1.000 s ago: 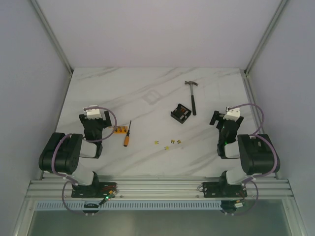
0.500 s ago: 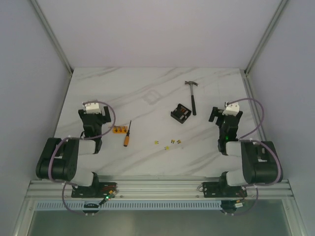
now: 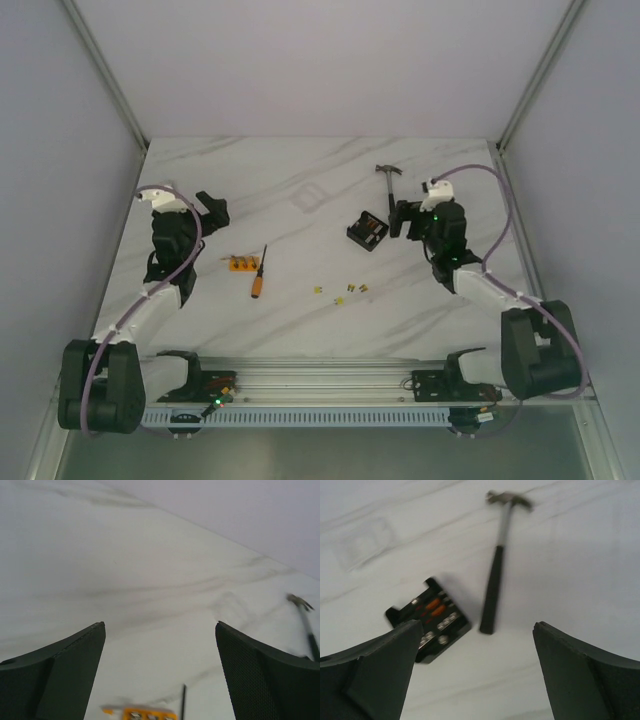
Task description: Snap on the fuse box
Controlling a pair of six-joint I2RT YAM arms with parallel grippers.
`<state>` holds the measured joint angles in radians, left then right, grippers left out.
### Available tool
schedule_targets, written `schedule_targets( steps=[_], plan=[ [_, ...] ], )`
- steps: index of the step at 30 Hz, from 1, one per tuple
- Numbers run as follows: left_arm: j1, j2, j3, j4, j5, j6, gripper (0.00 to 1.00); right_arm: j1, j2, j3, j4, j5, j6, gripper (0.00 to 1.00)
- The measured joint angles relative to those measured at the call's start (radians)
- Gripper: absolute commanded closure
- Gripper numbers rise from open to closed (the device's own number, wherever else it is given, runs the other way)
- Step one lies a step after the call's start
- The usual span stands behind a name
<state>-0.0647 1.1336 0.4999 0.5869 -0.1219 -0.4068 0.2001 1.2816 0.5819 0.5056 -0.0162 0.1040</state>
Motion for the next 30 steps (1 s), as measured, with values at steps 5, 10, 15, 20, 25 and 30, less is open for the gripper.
schedule_targets(
  steps=[5, 10, 15, 20, 25, 30],
  plan=[
    [-0.005, 0.001, 0.005, -0.095, 0.13, -0.128, 0.0, 0.063, 0.107, 0.071, -0.077, -0.07, 0.046, 0.03],
    [-0.053, 0.015, 0.005, -0.136, 0.217, -0.186, 0.0, 0.063, 0.274, 0.214, -0.095, -0.117, 0.077, 0.04],
    [-0.101, 0.039, 0.008, -0.15, 0.265, -0.207, 0.0, 0.072, 0.444, 0.355, -0.113, -0.163, 0.088, 0.05],
    [-0.135, 0.064, 0.018, -0.165, 0.296, -0.213, 0.0, 0.098, 0.572, 0.48, -0.152, -0.201, 0.088, 0.06],
    [-0.164, 0.08, 0.018, -0.172, 0.312, -0.214, 0.0, 0.138, 0.624, 0.516, -0.194, -0.248, 0.075, 0.07],
    [-0.196, 0.094, 0.018, -0.177, 0.328, -0.214, 0.0, 0.191, 0.629, 0.517, -0.211, -0.283, 0.043, 0.09]
  ],
)
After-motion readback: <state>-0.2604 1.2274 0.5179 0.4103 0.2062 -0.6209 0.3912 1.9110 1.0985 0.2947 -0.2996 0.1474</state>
